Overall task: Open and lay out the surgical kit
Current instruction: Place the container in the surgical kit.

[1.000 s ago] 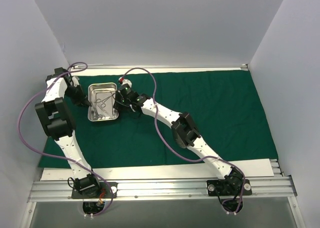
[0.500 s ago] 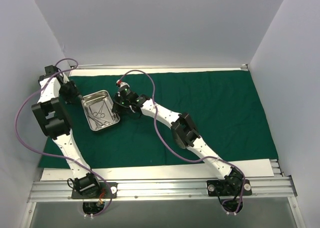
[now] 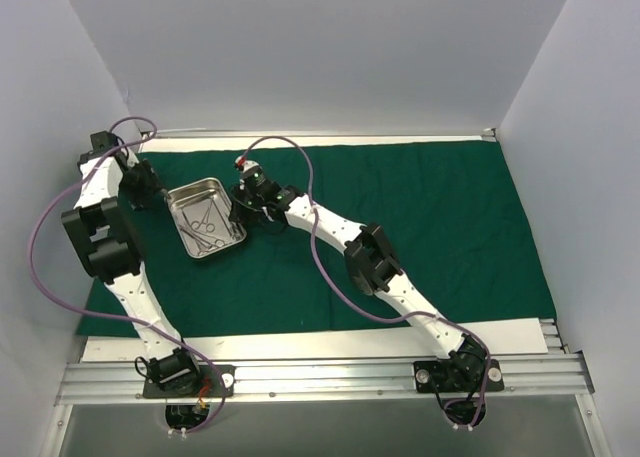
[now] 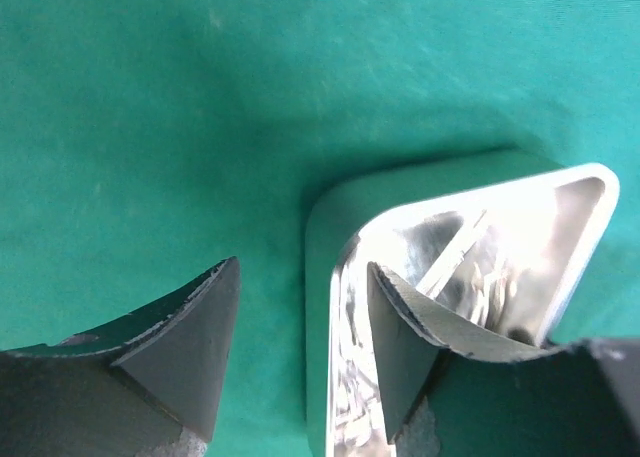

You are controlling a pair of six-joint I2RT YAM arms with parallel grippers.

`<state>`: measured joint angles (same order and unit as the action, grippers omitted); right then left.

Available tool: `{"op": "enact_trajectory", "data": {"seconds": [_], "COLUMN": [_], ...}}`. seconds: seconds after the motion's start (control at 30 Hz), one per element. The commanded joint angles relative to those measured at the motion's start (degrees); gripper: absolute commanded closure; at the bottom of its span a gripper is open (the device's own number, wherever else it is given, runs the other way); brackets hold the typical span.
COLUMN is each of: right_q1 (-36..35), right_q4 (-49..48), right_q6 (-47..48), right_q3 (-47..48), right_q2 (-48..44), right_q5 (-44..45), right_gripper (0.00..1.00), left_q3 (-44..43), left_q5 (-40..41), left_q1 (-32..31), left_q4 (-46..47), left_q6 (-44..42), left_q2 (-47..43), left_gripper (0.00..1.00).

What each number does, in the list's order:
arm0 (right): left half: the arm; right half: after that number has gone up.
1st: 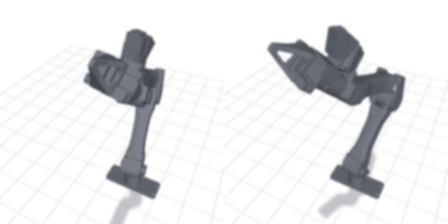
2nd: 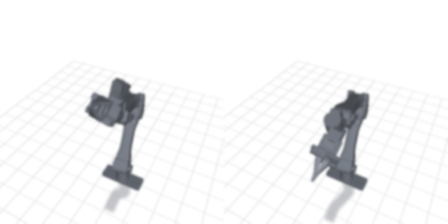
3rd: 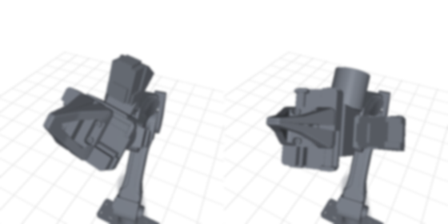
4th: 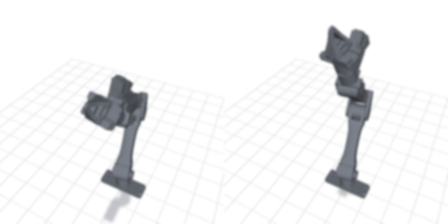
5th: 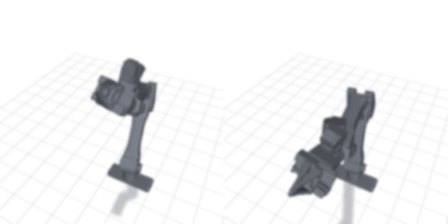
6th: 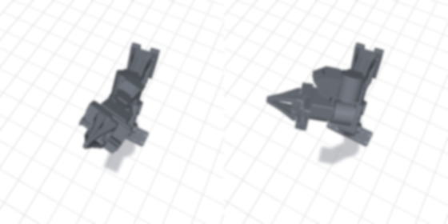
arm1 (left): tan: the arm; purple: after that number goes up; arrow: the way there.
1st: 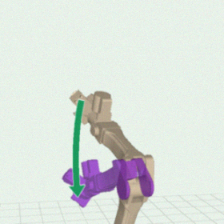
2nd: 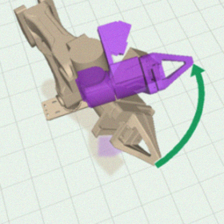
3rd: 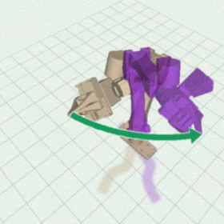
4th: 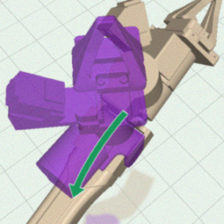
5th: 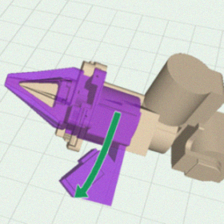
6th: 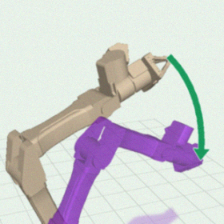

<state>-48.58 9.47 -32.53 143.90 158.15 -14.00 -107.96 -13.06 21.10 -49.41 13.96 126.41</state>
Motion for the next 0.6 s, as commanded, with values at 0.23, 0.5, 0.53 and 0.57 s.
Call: {"op": "enact_trajectory", "data": {"seconds": [0.23, 0.5, 0.53, 0.57], "right_q1": [5.86, 13.84, 15.17, 16.31], "right_q4": [0.45, -7.8, -8.24, -8.51], "right_q6": [11.08, 18.46, 18.82, 19.35], "right_q3": [-8.54, -34.16, -36.73, -39.28], "right_q2": [-17.32, -34.12, -37.53, -39.21], "right_q5": [-0.59, -6.38, -7.26, -8.05], "right_gripper": [1.0, 1.0, 1.0, 1.0], "left_q3": [0.21, 2.05, 2.32, 2.84], "left_q5": [-2.41, -3.64, -3.81, -3.99], "left_q1": [0.17, -1.15, -1.41, -2.02], "left_q4": [3.44, 2.56, 2.47, 2.47], "left_q6": [4.76, 4.59, 4.59, 4.68], "left_q2": [-13.12, -14.26, -14.35, -14.44], "left_gripper": [0.37, 0.38, 0.38, 0.38]}}
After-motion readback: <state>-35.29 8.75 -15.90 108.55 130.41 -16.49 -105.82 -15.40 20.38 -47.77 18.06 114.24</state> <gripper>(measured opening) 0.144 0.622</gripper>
